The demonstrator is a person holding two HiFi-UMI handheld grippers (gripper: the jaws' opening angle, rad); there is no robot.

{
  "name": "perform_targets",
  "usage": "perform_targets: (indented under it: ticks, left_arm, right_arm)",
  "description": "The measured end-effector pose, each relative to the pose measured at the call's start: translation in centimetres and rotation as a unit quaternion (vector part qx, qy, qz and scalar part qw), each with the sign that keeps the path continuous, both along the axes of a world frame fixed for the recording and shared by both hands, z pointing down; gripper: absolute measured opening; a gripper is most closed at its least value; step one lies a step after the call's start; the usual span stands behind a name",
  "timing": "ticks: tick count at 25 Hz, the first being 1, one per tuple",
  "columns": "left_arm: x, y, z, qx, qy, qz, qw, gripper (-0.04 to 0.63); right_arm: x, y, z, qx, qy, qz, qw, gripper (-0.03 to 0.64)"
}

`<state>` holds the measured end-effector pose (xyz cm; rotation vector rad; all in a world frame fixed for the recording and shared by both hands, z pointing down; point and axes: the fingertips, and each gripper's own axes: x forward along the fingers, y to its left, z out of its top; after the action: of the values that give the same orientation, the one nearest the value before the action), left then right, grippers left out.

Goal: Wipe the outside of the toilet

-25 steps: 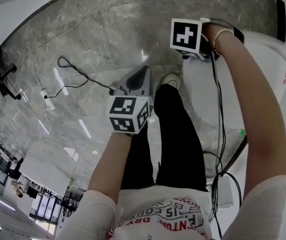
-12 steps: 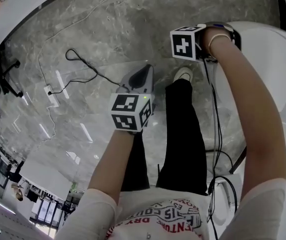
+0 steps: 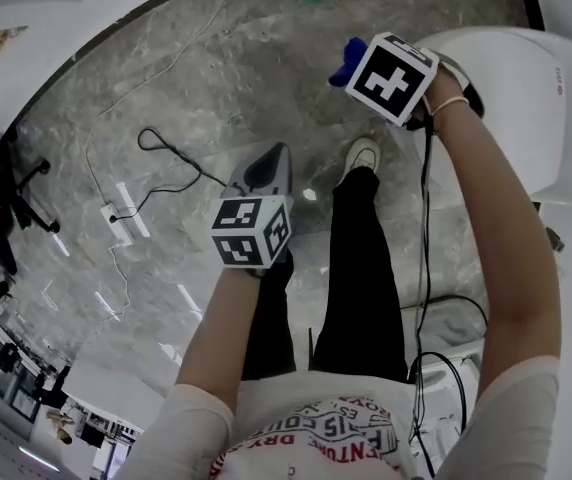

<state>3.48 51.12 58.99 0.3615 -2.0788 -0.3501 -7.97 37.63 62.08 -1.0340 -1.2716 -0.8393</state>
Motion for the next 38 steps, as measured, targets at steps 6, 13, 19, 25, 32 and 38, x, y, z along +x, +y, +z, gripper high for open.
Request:
perform_targets:
  ticks: [6, 13, 19, 25, 32, 38]
  left_arm:
    - [-5.2, -7.0, -8.4, 0.011, -0.061, 0.095, 0.9935, 0.006]
    - [-11.5, -20.6, -18.4, 0.015, -0.116, 0.183, 0.9762, 0.006]
    - [-15.0, -33.9, -25.5, 0.023, -0.147, 0.254, 0.9558, 0.006]
    - [-16.5, -46.2, -29.0, 0.03, -0.162, 0.337, 0.9268, 0.006]
    - [-14.6, -58.4, -27.5, 0.058, -0.167, 0.425, 0.8874, 0.006]
    - [-11.3, -64.5, -23.2, 0.055, -0.155, 0.506, 0.8469, 0.006]
  right_arm:
    - [-0.7, -6.1, -9.2, -0.095, -0.087, 0.17, 0.977, 0.075]
    - [-0.9, -18.8, -19.1, -0.172, -0.142, 0.377, 0.899, 0.075]
    - [-0.6, -29.3, -25.1, -0.204, -0.179, 0.466, 0.842, 0.075]
    - [0.9, -42.6, -28.2, -0.206, -0.251, 0.575, 0.751, 0.075]
    - [6.6, -57.9, -28.3, -0.162, -0.326, 0.68, 0.636, 0.075]
    - [11.3, -65.9, -25.0, -0.099, -0.361, 0.723, 0.58, 0.077]
